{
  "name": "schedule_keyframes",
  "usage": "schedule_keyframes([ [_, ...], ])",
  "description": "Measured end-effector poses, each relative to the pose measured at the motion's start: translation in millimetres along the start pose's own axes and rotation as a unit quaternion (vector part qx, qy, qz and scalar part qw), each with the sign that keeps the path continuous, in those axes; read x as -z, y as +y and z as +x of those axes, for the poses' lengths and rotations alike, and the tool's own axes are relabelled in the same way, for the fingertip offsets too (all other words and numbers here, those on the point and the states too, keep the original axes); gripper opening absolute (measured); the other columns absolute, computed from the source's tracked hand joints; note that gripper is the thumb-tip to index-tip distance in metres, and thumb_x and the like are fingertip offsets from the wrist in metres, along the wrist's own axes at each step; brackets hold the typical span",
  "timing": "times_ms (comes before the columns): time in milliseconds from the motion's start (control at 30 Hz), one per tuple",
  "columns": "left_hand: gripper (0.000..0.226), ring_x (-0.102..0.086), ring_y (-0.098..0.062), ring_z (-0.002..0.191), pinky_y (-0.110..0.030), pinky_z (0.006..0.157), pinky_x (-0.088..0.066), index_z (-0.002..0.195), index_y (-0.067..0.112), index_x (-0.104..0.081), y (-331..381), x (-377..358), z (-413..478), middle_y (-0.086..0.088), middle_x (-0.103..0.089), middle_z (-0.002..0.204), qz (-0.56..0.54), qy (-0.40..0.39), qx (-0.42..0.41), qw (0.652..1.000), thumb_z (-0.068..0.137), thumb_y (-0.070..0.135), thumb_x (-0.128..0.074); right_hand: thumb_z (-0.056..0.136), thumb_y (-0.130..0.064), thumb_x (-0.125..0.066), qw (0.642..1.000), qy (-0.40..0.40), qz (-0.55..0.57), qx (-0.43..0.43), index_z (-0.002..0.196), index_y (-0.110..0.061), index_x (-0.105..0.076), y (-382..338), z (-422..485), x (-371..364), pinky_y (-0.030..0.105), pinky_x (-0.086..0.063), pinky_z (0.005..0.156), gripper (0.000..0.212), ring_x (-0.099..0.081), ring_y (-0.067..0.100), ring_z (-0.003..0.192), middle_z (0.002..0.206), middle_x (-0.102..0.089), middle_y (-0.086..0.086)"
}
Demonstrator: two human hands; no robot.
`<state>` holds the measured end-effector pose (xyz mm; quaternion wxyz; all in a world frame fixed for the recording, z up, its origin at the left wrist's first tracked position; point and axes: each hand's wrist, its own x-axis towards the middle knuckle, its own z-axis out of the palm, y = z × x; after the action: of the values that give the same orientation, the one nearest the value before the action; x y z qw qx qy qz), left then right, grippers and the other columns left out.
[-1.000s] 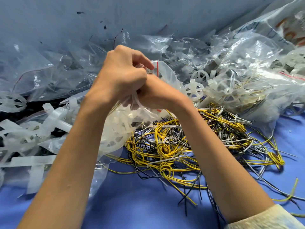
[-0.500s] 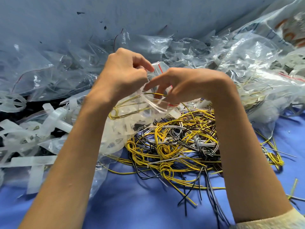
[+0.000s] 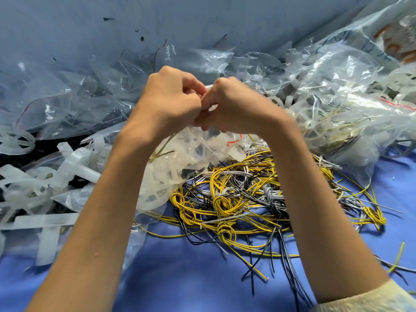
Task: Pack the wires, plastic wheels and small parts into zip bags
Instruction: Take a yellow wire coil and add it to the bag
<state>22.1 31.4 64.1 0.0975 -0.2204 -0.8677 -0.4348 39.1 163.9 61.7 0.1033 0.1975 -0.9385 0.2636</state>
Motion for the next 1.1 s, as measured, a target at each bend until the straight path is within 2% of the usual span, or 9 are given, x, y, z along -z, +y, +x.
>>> schedule_keyframes([
  [100,0.044,-0.06,-0.01,0.066,-0.018,0.063,-0.048,0.083,0.026,-0.072,0,2,1,-0.004,-0.069,0.074,-0.014,0.01,0.007,1.0,0.052,0.021,-0.042,0.079,-0.008,-0.065,0.997,-0.022,-0.07,0.018,0.082,-0.007,-0.074,-1,9,-21,0.01,-0.037,0.059,0.01,-0.057,0.009,0.073,0.085,-0.069,0.007],
  [233,0.04,-0.051,-0.008,0.066,-0.015,0.062,-0.037,0.086,0.026,-0.073,-2,0,2,-0.002,-0.063,0.072,-0.002,0.014,0.001,1.0,0.07,0.002,-0.046,0.085,-0.01,-0.061,0.991,-0.089,-0.1,0.02,0.097,0.001,-0.071,-2,15,-32,0.028,-0.043,0.075,0.019,-0.058,0.021,0.088,0.097,-0.069,0.016],
  [400,0.04,-0.046,0.0,0.043,-0.007,0.043,-0.032,0.089,0.022,-0.075,-5,2,4,-0.001,-0.06,0.063,-0.002,0.015,0.002,1.0,0.075,-0.001,-0.045,0.083,-0.004,-0.061,0.986,-0.165,-0.033,0.007,0.086,-0.015,-0.069,-3,0,-4,0.015,-0.034,0.05,0.014,-0.041,0.002,0.053,0.07,-0.052,0.005],
  [533,0.037,-0.051,0.005,0.054,-0.007,0.052,-0.035,0.093,0.023,-0.075,-6,6,3,-0.001,-0.066,0.076,0.01,0.017,0.002,1.0,0.078,0.002,-0.048,0.083,-0.008,-0.064,0.985,-0.166,0.006,-0.049,0.122,-0.026,-0.063,4,-10,16,0.015,-0.043,0.052,0.043,-0.049,0.0,0.051,0.08,-0.061,0.003],
  [667,0.036,-0.059,-0.01,0.076,-0.017,0.066,-0.043,0.093,0.026,-0.073,-7,8,2,-0.004,-0.07,0.088,0.01,0.025,0.007,1.0,0.081,0.003,-0.048,0.084,-0.018,-0.071,0.991,-0.114,0.025,-0.065,0.108,-0.023,-0.071,9,-14,25,0.012,-0.042,0.046,0.025,-0.054,-0.002,0.046,0.068,-0.063,-0.003],
  [800,0.034,-0.056,-0.01,0.071,-0.017,0.063,-0.042,0.092,0.025,-0.073,-6,5,3,-0.006,-0.07,0.086,0.01,0.021,0.004,1.0,0.083,0.003,-0.049,0.083,-0.02,-0.072,0.997,-0.052,0.028,-0.054,0.099,-0.028,-0.074,10,-13,26,0.006,-0.033,0.043,0.018,-0.048,-0.002,0.042,0.047,-0.057,-0.016],
  [900,0.035,-0.055,-0.008,0.068,-0.017,0.063,-0.042,0.091,0.025,-0.074,-6,3,2,-0.006,-0.07,0.084,0.013,0.021,-0.001,1.0,0.081,0.003,-0.048,0.082,-0.019,-0.072,0.999,-0.022,0.035,-0.019,0.098,-0.03,-0.074,6,-10,20,0.003,-0.036,0.051,0.019,-0.053,-0.01,0.051,0.056,-0.063,-0.026],
  [1000,0.035,-0.059,-0.011,0.068,-0.021,0.064,-0.048,0.086,0.028,-0.072,-3,3,1,-0.005,-0.072,0.082,0.004,0.016,-0.001,1.0,0.077,0.004,-0.048,0.08,-0.018,-0.074,1.0,-0.001,0.024,0.005,0.093,-0.028,-0.076,3,-4,12,0.002,-0.037,0.055,0.017,-0.051,-0.015,0.054,0.061,-0.068,-0.017],
  [1100,0.036,-0.061,-0.01,0.068,-0.022,0.067,-0.051,0.082,0.03,-0.071,0,2,0,-0.004,-0.071,0.079,-0.016,0.011,0.005,1.0,0.062,0.017,-0.044,0.077,-0.012,-0.073,1.0,0.002,-0.012,0.02,0.088,-0.019,-0.078,-3,1,-3,0.001,-0.033,0.054,0.014,-0.047,-0.016,0.05,0.053,-0.051,-0.023],
])
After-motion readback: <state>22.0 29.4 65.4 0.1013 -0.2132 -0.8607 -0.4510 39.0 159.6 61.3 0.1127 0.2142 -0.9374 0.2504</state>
